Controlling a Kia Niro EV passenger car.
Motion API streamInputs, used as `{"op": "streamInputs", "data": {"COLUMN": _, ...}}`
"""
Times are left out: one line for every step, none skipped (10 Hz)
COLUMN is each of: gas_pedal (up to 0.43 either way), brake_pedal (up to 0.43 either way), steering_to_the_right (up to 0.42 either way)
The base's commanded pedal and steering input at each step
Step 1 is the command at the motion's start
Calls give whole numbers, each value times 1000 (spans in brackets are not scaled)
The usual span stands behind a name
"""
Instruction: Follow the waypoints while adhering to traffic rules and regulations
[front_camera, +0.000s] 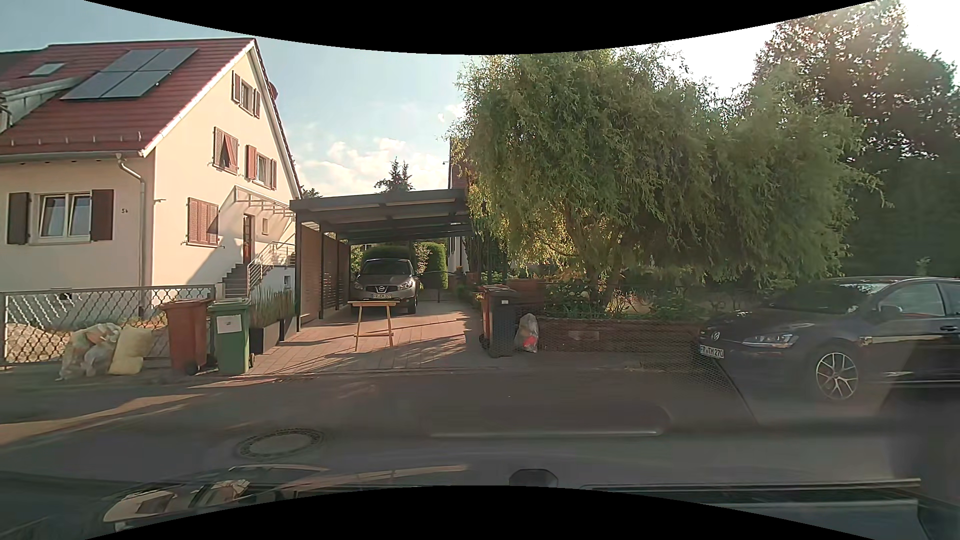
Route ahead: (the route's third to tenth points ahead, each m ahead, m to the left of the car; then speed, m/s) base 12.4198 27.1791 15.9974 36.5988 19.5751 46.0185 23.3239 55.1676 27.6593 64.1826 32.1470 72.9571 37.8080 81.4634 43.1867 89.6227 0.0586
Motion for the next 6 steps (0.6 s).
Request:
{"op": "streamInputs", "data": {"gas_pedal": 0, "brake_pedal": 268, "steering_to_the_right": -500}}
{"op": "streamInputs", "data": {"gas_pedal": 0, "brake_pedal": 268, "steering_to_the_right": -501}}
{"op": "streamInputs", "data": {"gas_pedal": 0, "brake_pedal": 152, "steering_to_the_right": -504}}
{"op": "streamInputs", "data": {"gas_pedal": 0, "brake_pedal": 6, "steering_to_the_right": -507}}
{"op": "streamInputs", "data": {"gas_pedal": 0, "brake_pedal": 0, "steering_to_the_right": -511}}
{"op": "streamInputs", "data": {"gas_pedal": 0, "brake_pedal": 0, "steering_to_the_right": -514}}
